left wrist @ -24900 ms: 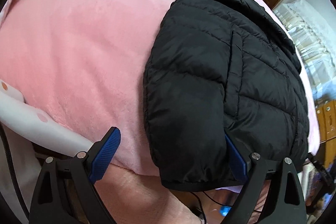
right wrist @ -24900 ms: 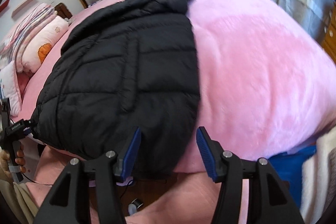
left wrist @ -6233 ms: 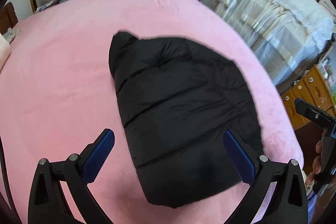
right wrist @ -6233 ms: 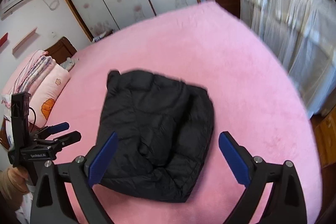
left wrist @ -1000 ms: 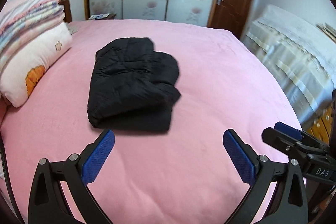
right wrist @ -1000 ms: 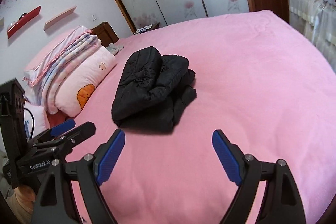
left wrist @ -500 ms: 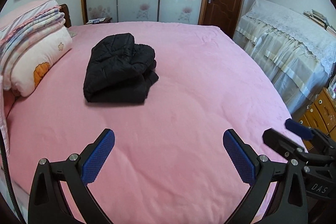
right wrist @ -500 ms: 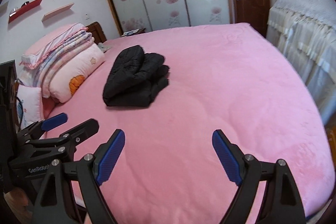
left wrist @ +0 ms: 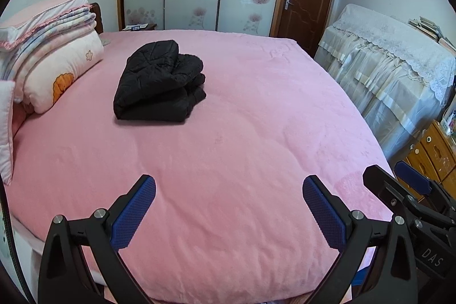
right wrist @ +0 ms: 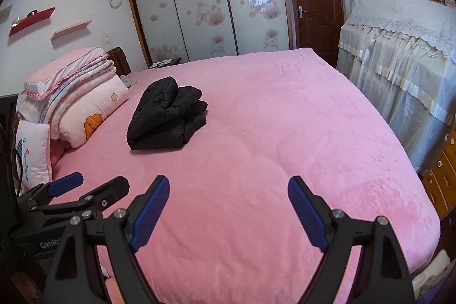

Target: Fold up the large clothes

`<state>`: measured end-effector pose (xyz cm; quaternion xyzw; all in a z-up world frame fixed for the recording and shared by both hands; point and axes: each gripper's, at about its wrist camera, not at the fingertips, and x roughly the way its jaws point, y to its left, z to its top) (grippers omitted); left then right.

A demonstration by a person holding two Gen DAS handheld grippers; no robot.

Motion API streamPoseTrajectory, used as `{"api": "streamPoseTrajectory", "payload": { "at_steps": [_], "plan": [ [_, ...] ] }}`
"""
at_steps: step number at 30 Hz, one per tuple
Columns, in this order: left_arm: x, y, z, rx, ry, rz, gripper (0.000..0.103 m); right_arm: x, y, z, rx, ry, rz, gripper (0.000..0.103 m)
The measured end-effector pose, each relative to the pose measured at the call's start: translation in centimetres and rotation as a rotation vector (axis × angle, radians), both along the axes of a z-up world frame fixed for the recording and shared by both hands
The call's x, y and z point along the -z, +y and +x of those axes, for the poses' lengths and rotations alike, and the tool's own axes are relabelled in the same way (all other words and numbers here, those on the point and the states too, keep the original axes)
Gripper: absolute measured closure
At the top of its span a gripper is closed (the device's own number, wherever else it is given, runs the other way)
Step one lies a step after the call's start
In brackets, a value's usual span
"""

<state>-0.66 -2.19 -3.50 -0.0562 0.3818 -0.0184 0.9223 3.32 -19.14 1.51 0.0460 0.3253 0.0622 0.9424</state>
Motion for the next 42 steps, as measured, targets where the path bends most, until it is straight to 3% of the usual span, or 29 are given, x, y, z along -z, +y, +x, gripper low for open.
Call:
{"api": "streamPoseTrajectory", "payload": {
  "at_steps": [19,42],
  "plan": [
    [0.3,-0.7,-4.3,-0.044,-0.017,0.054,0.001,0.4,0.6,-4.2,-0.041,-0.04,-0.083,0.017],
    [0.3,-0.7,-5.3,-0.064,-0.019,0.073,0.001,0.7,0.5,-4.4,-0.043,-0.034,-0.08,0.017]
  ]
}}
